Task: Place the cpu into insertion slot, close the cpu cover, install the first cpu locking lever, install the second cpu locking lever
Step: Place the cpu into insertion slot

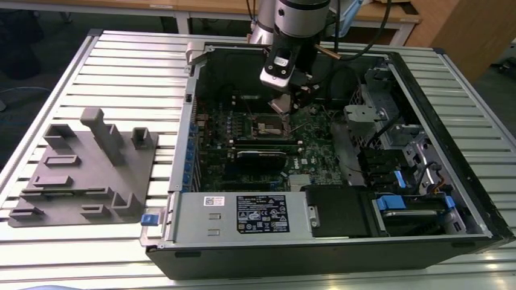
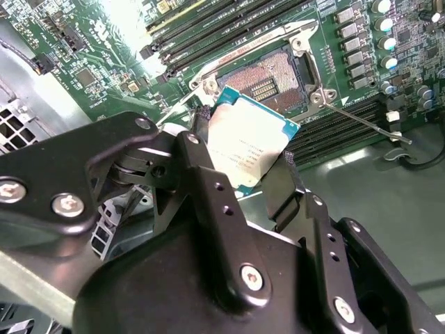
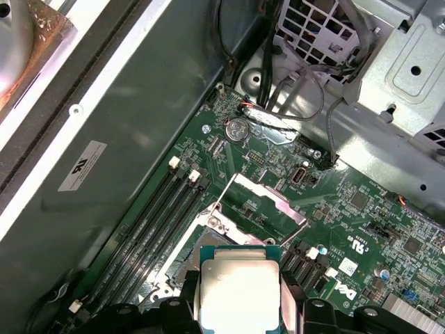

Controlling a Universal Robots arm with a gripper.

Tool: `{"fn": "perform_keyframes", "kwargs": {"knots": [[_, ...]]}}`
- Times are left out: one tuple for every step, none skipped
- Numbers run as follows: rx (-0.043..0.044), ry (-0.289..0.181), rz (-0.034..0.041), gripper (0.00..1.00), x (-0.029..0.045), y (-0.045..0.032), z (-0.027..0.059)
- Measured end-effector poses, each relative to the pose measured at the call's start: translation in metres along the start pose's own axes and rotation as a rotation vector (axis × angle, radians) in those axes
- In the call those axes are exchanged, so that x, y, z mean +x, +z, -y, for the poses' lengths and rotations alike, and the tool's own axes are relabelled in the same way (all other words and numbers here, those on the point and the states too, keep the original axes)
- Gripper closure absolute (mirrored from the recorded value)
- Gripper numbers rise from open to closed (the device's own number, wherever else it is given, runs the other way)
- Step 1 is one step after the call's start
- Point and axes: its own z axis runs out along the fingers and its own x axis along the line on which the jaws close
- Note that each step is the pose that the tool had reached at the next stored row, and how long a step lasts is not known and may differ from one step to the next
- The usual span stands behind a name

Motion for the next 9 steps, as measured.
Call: {"fn": "perform_keyframes", "kwargs": {"knots": [[0.0, 0.0, 0.0, 0.46, 0.0, 0.0, 0.0], [0.0, 0.0, 0.0, 0.46, 0.0, 0.0, 0.0], [0.0, 0.0, 0.0, 0.46, 0.0, 0.0, 0.0], [0.0, 0.0, 0.0, 0.46, 0.0, 0.0, 0.0], [0.0001, 0.0, 0.0, 0.46, 0.0, 0.0, 0.0], [0.0, 0.0, 0.0, 0.46, 0.0, 0.0, 0.0], [0.0, 0.0, 0.0, 0.46, 0.0, 0.0, 0.0], [0.0, 0.0, 0.0, 0.46, 0.0, 0.0, 0.0], [0.0, 0.0, 0.0, 0.46, 0.0, 0.0, 0.0]]}}
